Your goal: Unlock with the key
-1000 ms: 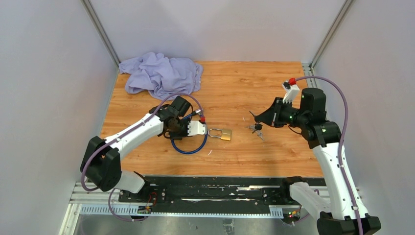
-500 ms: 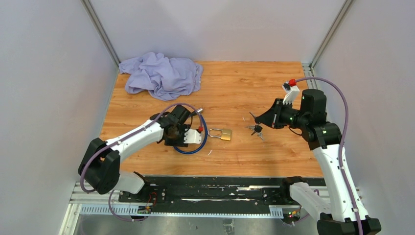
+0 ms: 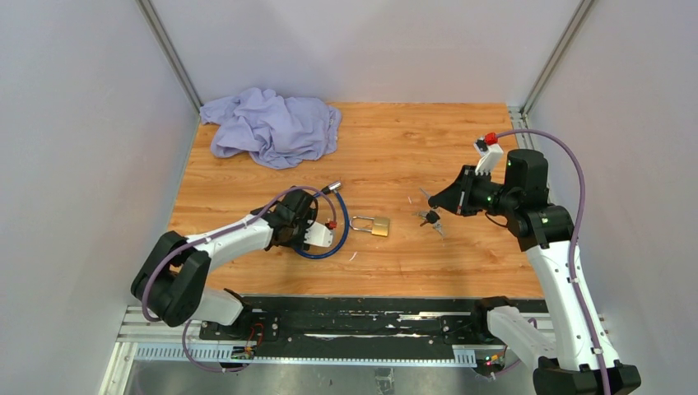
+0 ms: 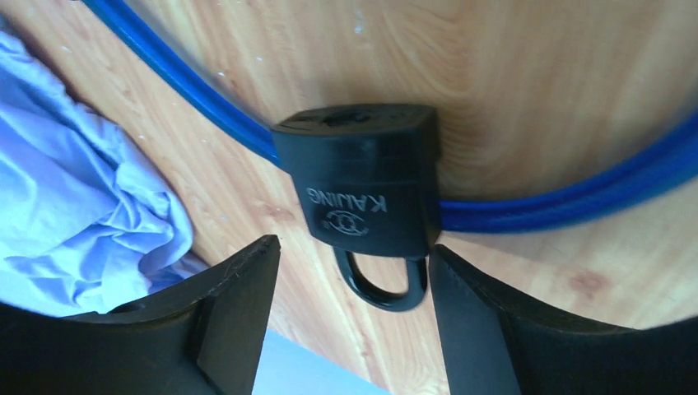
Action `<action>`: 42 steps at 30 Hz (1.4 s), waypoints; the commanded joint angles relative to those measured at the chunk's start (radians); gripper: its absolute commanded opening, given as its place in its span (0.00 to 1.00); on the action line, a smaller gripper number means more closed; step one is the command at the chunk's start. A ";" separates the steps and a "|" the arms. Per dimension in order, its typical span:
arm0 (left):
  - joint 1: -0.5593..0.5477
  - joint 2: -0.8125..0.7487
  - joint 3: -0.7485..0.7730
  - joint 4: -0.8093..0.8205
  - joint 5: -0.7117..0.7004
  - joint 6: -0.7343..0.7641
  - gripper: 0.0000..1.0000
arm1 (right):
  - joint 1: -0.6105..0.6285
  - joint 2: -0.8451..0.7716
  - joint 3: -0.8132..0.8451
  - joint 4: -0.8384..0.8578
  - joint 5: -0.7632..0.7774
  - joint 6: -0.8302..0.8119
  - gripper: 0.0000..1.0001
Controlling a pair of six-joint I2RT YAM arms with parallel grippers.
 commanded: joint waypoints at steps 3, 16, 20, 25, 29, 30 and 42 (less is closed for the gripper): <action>0.003 0.035 -0.068 0.205 -0.073 0.074 0.70 | 0.015 -0.004 0.015 -0.005 -0.009 -0.004 0.01; 0.003 0.042 -0.056 0.179 -0.066 0.055 0.56 | 0.015 -0.011 0.013 0.003 -0.011 -0.001 0.01; 0.003 0.007 0.015 0.071 -0.005 0.007 0.39 | 0.015 -0.012 0.014 0.004 -0.012 -0.002 0.01; 0.003 -0.025 0.057 -0.052 0.071 -0.016 0.25 | 0.014 -0.013 0.009 0.004 -0.015 -0.001 0.01; 0.001 -0.016 0.079 -0.126 0.077 -0.031 0.20 | 0.014 -0.016 0.006 0.004 -0.017 -0.003 0.01; -0.001 -0.014 0.088 -0.139 0.069 -0.035 0.20 | 0.013 -0.016 0.004 0.003 -0.017 -0.003 0.01; -0.077 -0.063 0.132 -0.175 -0.023 -0.057 0.21 | 0.014 -0.024 -0.008 0.014 -0.032 0.000 0.01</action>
